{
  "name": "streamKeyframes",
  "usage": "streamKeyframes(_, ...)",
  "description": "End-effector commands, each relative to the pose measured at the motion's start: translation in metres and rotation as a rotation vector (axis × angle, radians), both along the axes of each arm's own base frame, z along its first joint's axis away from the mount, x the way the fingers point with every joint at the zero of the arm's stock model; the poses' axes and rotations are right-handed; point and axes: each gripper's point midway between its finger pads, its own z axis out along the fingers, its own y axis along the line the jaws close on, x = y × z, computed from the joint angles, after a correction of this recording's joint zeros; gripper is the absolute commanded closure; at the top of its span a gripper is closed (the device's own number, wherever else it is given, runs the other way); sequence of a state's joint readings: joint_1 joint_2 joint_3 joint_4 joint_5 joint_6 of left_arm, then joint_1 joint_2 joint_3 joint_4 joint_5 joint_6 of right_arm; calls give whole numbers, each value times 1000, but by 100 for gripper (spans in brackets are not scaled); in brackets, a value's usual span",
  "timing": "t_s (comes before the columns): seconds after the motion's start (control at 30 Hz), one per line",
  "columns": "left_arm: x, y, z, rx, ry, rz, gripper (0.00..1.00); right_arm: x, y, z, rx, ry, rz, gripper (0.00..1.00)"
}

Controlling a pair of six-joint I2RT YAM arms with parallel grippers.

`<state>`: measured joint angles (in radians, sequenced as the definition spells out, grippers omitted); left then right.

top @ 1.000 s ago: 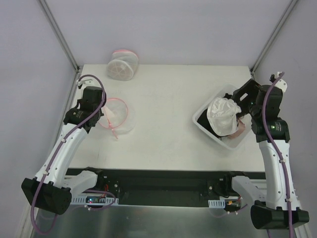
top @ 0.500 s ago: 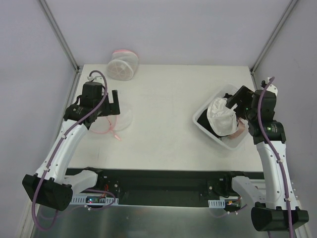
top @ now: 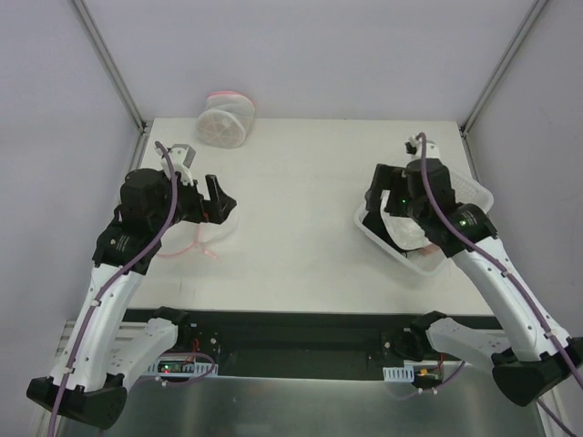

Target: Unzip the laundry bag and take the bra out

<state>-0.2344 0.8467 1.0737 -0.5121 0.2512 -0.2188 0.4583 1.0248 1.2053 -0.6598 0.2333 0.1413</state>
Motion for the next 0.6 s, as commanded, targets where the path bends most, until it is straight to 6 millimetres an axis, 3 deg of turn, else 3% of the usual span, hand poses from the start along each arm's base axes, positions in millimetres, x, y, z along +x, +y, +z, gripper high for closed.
streamKeyframes(0.0,-14,-29,2,-82,-34,-185,1,-8,19,-6,-135,4,57,4)
streamKeyframes(0.13,-25,-44,-14,-105,2,-293,1,-18,46,-23,-170,35,114,4)
streamKeyframes(0.23,-25,-45,-25,-91,21,-291,1,-22,56,-34,-178,50,130,4)
streamKeyframes(0.4,-23,-42,-30,-71,22,-280,1,-22,57,-47,-180,67,111,4)
streamKeyframes(0.57,-22,-42,-33,-68,31,-277,1,-21,55,-42,-182,52,93,4)
